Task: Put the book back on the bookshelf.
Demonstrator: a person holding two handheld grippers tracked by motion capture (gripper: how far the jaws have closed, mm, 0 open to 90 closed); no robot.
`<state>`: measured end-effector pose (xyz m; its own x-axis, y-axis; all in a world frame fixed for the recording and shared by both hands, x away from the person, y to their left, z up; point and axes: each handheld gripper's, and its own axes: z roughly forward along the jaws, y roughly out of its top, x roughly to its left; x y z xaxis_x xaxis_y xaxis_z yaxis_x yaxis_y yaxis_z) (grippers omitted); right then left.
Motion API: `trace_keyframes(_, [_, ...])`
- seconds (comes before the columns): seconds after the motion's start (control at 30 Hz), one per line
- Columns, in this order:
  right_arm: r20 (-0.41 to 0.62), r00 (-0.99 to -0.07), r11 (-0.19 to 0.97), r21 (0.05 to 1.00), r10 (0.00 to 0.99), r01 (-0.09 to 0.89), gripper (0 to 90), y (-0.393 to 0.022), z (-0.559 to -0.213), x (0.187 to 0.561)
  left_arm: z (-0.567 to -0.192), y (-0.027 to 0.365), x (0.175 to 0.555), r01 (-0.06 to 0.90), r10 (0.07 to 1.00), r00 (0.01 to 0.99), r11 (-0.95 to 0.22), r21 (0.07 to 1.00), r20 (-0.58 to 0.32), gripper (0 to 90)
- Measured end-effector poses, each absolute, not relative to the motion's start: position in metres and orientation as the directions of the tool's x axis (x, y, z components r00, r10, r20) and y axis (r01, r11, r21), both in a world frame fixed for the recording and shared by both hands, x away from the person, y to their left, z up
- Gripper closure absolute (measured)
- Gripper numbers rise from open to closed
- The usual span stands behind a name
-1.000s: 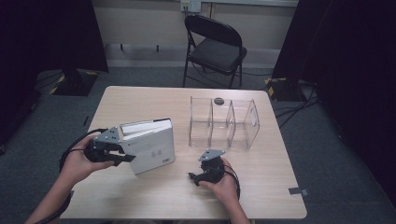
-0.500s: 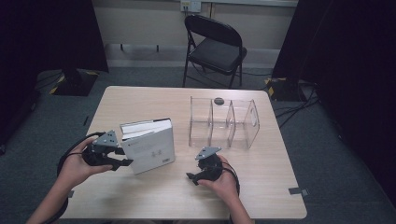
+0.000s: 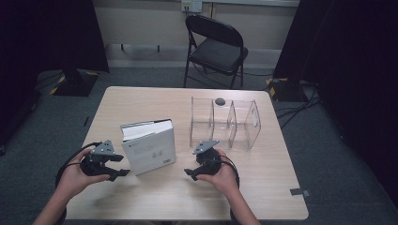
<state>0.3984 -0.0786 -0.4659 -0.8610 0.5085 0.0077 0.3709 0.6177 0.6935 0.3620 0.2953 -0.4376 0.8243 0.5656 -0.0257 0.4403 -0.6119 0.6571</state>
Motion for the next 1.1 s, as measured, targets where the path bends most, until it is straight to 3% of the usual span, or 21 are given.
trace_keyframes(0.4, [-0.008,-0.885,0.665,0.663,0.465,0.343,17.6,-0.074,-0.451,0.407,-0.469,0.301,0.356,0.48,0.601,0.799,-0.607,0.633,-0.03,23.9])
trace_keyframes(1.1, [-0.047,-0.919,0.705,0.658,0.39,0.266,18.0,-0.059,-0.41,0.42,-0.492,0.298,0.355,0.463,0.602,0.798,-0.594,0.658,-0.018,15.2])
